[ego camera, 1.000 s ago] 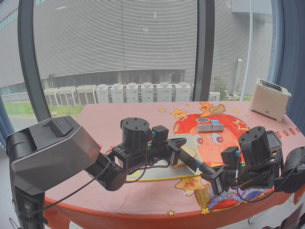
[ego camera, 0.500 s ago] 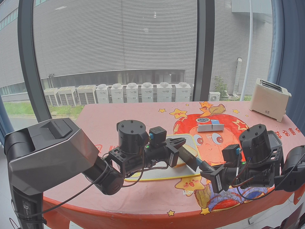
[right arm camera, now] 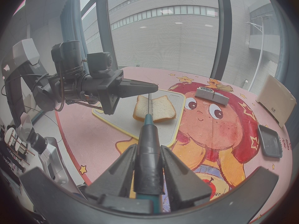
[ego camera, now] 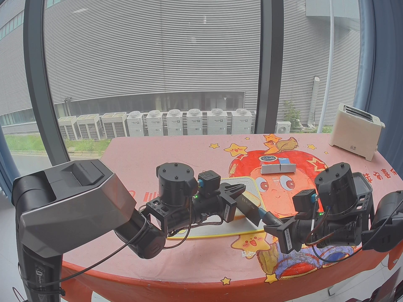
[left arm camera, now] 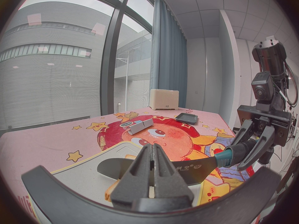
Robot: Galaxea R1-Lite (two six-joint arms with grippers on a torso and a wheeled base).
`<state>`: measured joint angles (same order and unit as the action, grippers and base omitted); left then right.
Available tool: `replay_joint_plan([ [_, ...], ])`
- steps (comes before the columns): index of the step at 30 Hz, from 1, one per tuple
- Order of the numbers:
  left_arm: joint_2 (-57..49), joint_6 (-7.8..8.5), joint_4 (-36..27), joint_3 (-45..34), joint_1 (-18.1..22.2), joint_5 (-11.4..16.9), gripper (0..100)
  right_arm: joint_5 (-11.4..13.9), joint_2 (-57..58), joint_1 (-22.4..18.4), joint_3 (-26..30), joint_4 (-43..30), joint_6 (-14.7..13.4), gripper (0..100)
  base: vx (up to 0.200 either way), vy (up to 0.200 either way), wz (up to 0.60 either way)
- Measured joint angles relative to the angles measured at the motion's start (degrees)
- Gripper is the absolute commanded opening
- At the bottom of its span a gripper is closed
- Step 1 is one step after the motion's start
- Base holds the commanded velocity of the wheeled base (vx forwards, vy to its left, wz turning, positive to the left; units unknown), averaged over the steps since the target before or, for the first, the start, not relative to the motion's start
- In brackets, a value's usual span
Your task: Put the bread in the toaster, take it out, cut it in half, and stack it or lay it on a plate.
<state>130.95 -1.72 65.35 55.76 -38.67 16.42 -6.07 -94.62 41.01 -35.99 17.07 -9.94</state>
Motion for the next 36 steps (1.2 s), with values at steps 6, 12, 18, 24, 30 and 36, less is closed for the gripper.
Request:
replay_joint_plan([
  [6,0.89,-0.02,0.01,0.13,0.09,0.0,0,-0.05,0.02,-0.05,-0.91,-0.57,0.0,0,0.0,0.0,0.0],
  [12,1.11,0.0,-0.21,0.07,0.09,0.02,0,0.05,-0.02,-0.02,-0.87,-2.54,-0.32,0,0.0,0.0,0.0],
  [18,0.94,0.02,-0.4,0.11,0.09,0.02,0,0.11,-0.09,0.0,-0.48,-2.84,-1.06,0,0.0,0.0,0.0],
  [24,0.37,-0.22,-0.84,0.63,-0.02,0.0,0,0.09,-0.27,0.02,0.11,-2.86,-1.12,0,0.0,0.0,0.0],
  [30,0.24,-0.24,-0.77,0.38,0.04,0.02,0,0.05,-0.28,0.05,0.33,-2.78,-1.12,0,0.0,0.0,0.0],
  [36,0.48,-0.27,-0.57,0.18,0.41,-0.04,0,-0.02,-0.05,0.06,-0.63,-3.3,-1.08,0,0.0,0.0,0.0],
])
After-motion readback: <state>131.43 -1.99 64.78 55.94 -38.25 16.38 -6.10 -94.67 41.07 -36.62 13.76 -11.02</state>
